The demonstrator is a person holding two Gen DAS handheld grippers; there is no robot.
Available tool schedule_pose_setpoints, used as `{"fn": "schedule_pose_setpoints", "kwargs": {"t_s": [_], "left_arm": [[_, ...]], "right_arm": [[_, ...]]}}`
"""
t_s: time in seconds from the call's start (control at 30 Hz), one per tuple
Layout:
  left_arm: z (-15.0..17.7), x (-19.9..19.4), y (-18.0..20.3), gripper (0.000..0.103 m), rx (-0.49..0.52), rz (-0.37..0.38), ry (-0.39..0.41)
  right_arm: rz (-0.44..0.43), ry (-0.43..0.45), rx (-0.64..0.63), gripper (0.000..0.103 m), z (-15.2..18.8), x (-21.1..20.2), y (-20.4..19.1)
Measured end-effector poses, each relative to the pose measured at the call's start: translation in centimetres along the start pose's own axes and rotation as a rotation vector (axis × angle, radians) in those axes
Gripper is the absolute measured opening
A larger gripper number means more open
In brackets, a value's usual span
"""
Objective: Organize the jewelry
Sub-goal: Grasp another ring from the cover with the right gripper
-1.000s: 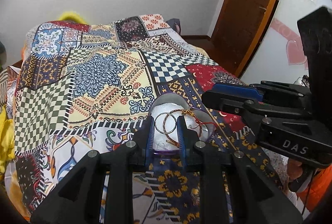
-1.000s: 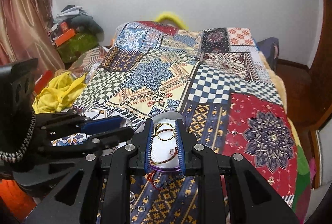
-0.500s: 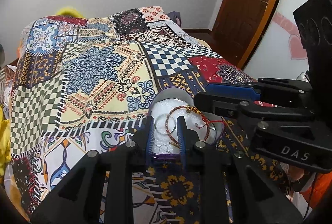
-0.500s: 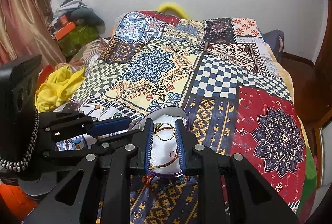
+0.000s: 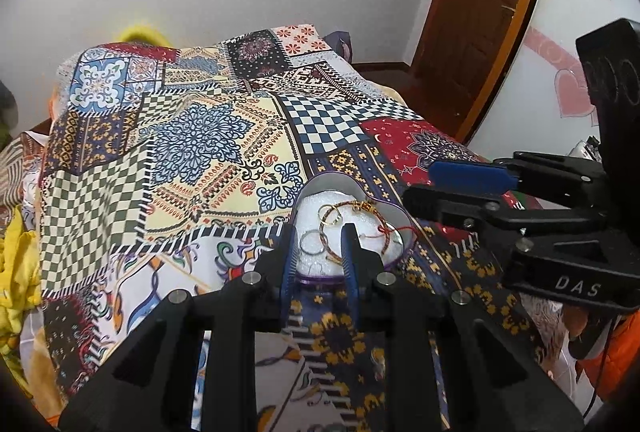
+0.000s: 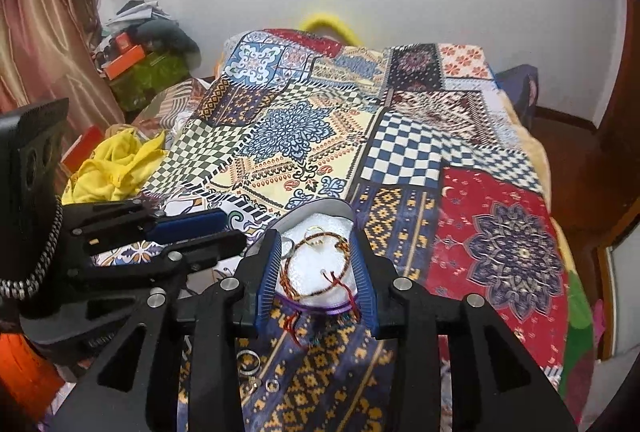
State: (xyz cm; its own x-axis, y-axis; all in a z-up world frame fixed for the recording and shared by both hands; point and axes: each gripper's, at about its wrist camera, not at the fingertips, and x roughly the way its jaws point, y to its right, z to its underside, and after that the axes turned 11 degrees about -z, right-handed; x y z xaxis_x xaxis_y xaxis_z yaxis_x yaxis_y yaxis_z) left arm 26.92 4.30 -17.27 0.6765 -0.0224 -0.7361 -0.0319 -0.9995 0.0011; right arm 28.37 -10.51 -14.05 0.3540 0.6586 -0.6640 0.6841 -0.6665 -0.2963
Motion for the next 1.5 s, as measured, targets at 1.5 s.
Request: {"fn": "schedule_pose_setpoints", "kwargs": {"t_s": [1.5], "left_arm": [[8.2,0.6,3.3,0.011,0.010,0.042,-0.158]], "right_arm": [[0.031,-0.172,-0.069,0.032,9.7,1.4,-2.7]]}}
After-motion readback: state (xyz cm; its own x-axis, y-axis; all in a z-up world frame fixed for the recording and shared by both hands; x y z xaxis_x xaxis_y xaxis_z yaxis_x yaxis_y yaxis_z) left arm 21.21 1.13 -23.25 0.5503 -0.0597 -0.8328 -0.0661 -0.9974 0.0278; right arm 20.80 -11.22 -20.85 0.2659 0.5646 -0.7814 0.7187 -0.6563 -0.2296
